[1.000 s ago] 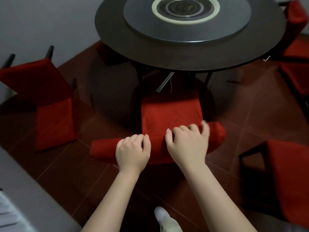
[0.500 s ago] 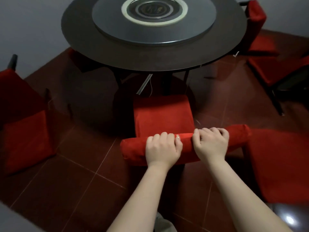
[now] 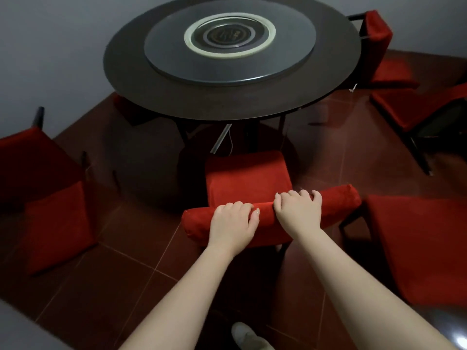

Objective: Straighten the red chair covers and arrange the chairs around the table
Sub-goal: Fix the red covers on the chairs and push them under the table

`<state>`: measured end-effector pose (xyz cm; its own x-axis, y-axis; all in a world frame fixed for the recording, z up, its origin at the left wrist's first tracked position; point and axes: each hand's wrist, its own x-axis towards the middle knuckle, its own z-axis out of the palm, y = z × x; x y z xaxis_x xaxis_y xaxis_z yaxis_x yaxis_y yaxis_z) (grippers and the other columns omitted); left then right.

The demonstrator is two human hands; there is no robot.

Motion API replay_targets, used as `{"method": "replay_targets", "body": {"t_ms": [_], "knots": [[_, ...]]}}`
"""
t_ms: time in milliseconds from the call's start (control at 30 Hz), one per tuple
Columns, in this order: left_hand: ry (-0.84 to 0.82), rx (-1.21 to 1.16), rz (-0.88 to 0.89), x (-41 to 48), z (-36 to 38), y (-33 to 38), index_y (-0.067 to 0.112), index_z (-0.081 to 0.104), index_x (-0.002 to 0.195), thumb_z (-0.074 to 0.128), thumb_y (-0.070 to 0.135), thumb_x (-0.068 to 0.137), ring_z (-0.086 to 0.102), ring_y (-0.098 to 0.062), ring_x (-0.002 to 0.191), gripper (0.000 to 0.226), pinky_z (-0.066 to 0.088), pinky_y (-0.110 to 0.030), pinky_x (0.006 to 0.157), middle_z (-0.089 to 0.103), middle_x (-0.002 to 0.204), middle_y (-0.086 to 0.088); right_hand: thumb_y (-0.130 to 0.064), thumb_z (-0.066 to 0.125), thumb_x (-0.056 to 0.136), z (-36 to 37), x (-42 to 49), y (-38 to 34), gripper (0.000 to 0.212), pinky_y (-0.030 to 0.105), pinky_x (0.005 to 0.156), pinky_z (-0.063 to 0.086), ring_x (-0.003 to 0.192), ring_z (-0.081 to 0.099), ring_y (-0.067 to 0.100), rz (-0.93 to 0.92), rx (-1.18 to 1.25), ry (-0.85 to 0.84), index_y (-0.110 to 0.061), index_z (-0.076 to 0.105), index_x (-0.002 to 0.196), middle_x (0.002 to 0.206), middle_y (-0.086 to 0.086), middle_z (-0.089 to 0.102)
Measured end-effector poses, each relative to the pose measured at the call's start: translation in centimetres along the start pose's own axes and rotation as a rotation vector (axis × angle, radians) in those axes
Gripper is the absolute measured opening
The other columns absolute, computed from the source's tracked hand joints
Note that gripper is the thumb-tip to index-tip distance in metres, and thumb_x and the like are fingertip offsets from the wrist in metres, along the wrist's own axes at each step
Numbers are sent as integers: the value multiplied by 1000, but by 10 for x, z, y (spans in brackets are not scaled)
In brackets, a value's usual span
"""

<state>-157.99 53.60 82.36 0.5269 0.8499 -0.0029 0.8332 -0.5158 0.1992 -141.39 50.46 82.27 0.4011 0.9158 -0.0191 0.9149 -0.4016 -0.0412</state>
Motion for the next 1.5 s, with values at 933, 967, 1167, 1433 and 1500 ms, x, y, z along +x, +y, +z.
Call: {"method": "replay_targets", "body": {"t_ms": [933,967,1167,1433,1500], "knots": [[150,201,-711,-259,-208,-333,29,42,146,23,76,85,45,-14,135,80,37,-39,110,51,146,8,-62,57,86,-124,-60,-413,86,38,118,17,149,16,19,-1373,194,-109,-29,17,156,163,-1,19],[161,203,-715,-264,-212,-346,29,41,147,22,76,85,45,-14,135,80,37,-40,111,51,146,8,-62,57,86,-123,-62,-430,87,38,118,16,150,15,19,-1387,184,-103,-29,16,156,163,-1,18],[197,241,-719,-284,-243,-433,27,41,147,33,74,88,44,-16,136,76,35,-40,112,50,147,6,-61,55,88,-126,-72,-526,87,39,119,13,150,10,18,-1417,165,-92,-29,12,157,164,-1,13],[186,215,-701,-275,-253,-512,29,38,148,33,75,88,41,-14,138,76,31,-39,114,48,148,8,-62,53,89,-122,-51,-593,86,40,120,15,150,12,19,-1379,169,-119,-29,13,156,164,0,14],[164,204,-697,-266,-250,-530,31,37,149,31,76,88,39,-12,138,76,30,-38,115,46,149,10,-62,53,89,-119,-38,-607,86,40,120,15,150,12,20,-1367,171,-140,-29,13,156,164,0,14]]}}
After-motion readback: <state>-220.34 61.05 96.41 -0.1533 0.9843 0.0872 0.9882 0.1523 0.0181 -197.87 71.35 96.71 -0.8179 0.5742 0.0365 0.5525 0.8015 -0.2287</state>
